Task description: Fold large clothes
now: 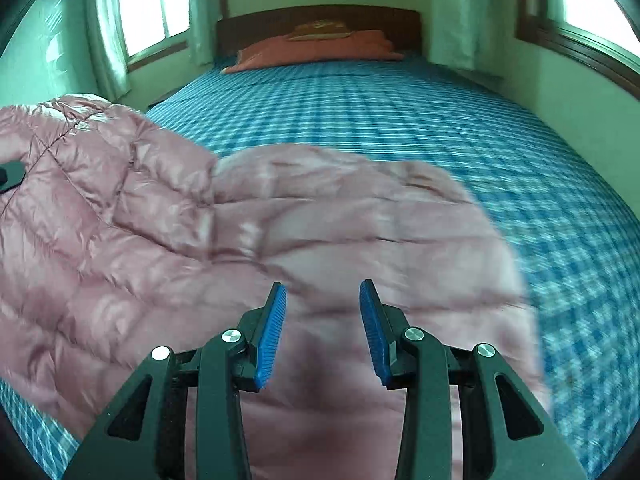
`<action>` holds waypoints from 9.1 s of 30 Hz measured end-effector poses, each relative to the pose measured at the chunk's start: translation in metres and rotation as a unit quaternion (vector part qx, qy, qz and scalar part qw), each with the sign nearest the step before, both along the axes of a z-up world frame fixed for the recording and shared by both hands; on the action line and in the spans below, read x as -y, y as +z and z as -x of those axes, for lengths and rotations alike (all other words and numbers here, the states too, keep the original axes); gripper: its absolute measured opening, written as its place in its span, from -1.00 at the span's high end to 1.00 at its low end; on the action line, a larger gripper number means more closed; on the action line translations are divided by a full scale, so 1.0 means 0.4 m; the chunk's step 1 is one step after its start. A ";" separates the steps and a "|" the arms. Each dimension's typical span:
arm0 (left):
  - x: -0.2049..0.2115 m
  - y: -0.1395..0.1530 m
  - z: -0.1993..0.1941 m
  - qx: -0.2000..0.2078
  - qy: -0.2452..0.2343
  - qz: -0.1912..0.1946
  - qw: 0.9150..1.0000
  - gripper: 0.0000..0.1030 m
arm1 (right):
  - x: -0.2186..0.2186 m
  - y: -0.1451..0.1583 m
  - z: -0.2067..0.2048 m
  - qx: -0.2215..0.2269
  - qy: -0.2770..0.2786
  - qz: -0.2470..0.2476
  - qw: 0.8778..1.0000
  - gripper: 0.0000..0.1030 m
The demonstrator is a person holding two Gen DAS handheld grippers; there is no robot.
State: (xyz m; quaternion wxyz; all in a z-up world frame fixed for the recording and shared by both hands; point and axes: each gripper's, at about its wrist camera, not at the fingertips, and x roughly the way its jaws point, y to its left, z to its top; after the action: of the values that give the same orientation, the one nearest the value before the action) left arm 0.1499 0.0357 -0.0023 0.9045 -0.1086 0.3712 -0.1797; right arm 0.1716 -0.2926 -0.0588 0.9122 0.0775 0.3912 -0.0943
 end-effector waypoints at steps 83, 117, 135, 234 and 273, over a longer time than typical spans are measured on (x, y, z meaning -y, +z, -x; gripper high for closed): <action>-0.023 -0.210 0.168 -0.077 0.085 0.096 0.989 -0.26 | -0.013 0.158 0.210 0.048 -0.021 -0.047 0.997 -0.31; 0.276 -0.320 0.126 -0.104 -0.004 -0.006 0.995 -0.47 | 0.161 -0.116 0.230 -0.029 -0.089 -0.110 0.989 0.81; 0.240 -0.297 0.104 -0.101 0.006 0.019 0.995 -0.46 | 0.188 -0.066 0.241 -0.015 -0.095 -0.108 0.989 0.66; 0.353 -0.414 -0.217 -0.240 -0.016 0.203 0.949 -0.77 | 0.444 -0.211 -0.095 0.029 0.023 -0.404 0.914 -0.39; 0.149 -0.201 -0.376 -0.104 -0.076 0.169 0.977 0.15 | 0.193 -0.186 -0.361 0.088 0.102 -0.489 0.862 0.36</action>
State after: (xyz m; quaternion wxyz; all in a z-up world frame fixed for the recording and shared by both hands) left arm 0.3001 -0.0238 -0.0825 0.8131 -0.2500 0.4348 -0.2955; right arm 0.3160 -0.3696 -0.1331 0.7921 0.4813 0.3114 0.2100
